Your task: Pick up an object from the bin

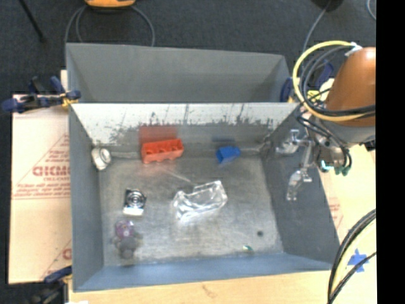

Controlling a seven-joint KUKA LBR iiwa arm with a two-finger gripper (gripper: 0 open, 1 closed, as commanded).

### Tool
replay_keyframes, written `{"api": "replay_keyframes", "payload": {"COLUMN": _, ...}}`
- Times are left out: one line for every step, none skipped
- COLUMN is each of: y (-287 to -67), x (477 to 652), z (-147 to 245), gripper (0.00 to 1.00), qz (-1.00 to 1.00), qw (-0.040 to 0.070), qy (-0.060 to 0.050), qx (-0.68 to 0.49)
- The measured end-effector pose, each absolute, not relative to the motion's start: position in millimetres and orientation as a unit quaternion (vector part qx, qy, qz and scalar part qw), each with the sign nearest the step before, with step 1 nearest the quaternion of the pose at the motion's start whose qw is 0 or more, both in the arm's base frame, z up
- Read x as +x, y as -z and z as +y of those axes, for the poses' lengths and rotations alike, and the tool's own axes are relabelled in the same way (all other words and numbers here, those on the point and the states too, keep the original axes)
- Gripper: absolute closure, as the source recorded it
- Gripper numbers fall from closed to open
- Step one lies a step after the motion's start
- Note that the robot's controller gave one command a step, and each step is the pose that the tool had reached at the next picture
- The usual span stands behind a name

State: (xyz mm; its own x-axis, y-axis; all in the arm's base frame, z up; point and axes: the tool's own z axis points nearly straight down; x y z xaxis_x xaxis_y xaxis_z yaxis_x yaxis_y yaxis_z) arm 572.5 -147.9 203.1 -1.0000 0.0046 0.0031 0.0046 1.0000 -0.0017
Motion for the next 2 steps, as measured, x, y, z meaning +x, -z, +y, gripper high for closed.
{"api": "replay_keyframes", "payload": {"y": -131, "x": 646.4, "z": -76, "gripper": 0.00, "qz": -0.996, "qw": -0.001, "qy": 0.002, "qx": -0.090}}
{"api": "replay_keyframes", "payload": {"y": -83, "x": 624.9, "z": -13, "gripper": 0.00, "qz": -0.999, "qw": -0.004, "qy": 0.000, "qx": -0.040}}
